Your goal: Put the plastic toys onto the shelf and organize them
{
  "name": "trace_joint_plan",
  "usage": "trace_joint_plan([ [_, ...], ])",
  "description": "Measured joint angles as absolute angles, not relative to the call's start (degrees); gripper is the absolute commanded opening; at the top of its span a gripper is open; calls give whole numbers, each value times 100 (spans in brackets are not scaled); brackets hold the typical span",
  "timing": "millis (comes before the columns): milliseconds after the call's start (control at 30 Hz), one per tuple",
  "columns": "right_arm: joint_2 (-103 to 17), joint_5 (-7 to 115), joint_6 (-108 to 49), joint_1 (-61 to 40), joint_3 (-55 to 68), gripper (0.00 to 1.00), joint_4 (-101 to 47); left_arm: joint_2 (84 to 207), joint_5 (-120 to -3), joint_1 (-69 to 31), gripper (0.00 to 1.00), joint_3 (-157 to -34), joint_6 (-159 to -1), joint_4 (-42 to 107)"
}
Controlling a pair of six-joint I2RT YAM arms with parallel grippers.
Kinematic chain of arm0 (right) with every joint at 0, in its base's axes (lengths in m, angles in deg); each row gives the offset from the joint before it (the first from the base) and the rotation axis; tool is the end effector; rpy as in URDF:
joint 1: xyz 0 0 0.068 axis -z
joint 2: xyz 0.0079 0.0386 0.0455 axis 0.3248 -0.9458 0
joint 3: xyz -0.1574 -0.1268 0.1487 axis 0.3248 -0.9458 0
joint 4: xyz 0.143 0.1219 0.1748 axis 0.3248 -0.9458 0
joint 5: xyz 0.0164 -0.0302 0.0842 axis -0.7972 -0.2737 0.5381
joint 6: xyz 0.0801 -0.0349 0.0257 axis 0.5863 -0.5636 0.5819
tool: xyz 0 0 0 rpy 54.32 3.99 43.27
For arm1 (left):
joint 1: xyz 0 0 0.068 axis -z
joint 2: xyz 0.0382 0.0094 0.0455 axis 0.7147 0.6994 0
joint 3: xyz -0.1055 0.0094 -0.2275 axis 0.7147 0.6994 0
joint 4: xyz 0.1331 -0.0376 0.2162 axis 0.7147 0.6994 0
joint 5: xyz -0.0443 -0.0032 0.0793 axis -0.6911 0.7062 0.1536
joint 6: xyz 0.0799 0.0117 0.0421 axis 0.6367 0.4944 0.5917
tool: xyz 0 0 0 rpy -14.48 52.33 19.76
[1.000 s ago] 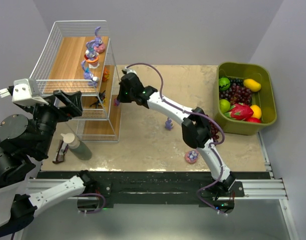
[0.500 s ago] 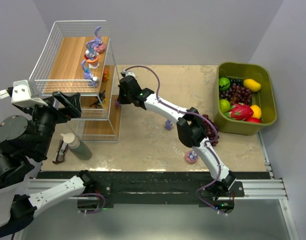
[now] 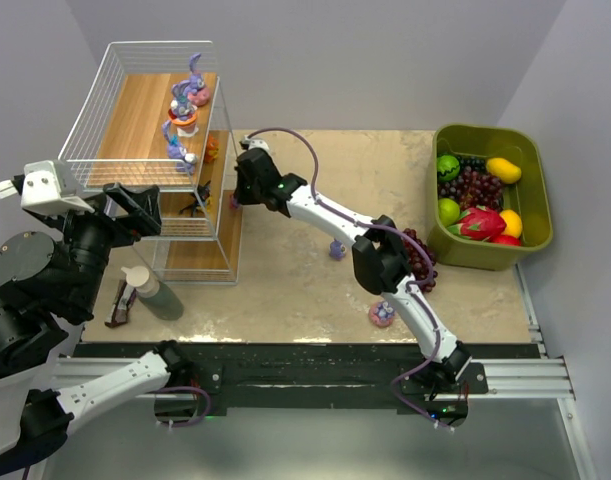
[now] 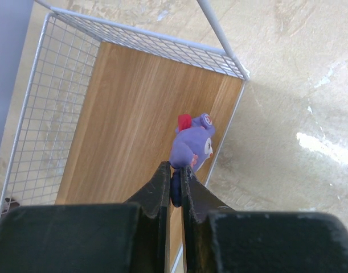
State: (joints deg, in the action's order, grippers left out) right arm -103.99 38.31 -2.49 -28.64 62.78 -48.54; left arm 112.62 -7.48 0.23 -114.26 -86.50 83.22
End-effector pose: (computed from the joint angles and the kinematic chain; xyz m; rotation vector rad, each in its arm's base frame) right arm 0.4048 0.4264 0.1956 -0.1758 2.2006 0.6768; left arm 0.1015 -0.0208 0.4940 -0.2473 1.5619 -0.2492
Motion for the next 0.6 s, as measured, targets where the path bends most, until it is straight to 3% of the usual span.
trace_joint_plan([
  [367, -10624, 3809, -352, -2864, 6517, 7, -4967, 11233, -713, 23, 99, -11426, -8650, 8324],
  [600, -10624, 3807, -363, -2864, 6517, 24, -4972, 11231, -689, 23, 100, -11426, -8650, 8324],
])
